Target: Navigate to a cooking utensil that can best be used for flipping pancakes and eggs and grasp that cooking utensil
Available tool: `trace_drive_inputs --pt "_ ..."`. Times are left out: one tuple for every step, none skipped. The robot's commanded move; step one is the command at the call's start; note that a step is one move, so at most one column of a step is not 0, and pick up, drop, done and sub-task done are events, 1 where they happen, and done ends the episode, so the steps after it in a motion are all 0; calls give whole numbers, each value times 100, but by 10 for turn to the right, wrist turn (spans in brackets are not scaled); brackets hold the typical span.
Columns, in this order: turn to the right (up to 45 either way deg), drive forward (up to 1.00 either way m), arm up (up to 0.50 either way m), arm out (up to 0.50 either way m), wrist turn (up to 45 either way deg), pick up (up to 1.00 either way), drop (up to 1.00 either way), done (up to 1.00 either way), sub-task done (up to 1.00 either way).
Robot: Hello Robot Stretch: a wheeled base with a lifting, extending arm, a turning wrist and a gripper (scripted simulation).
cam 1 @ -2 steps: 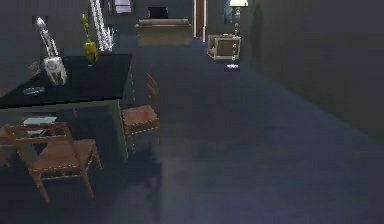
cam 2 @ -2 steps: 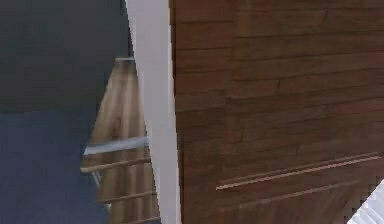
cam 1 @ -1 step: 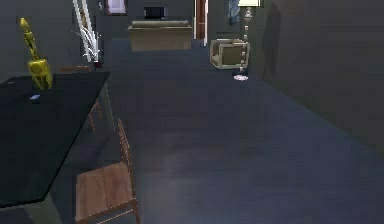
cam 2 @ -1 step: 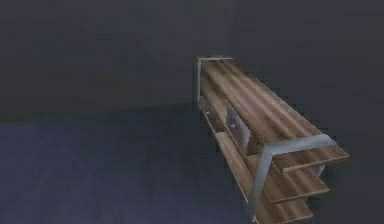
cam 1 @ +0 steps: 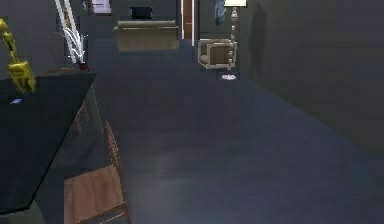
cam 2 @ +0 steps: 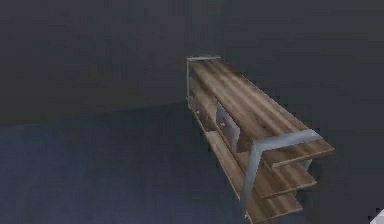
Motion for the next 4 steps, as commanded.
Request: trace_drive_inputs --pt "0 80 0 0 0 0 0 0 0" --pt "-90 0 0 0 0 0 0 0 0" --pt "0 75 0 0 0 0 0 0 0" --pt "-180 0 0 0 0 0 0 0 0"
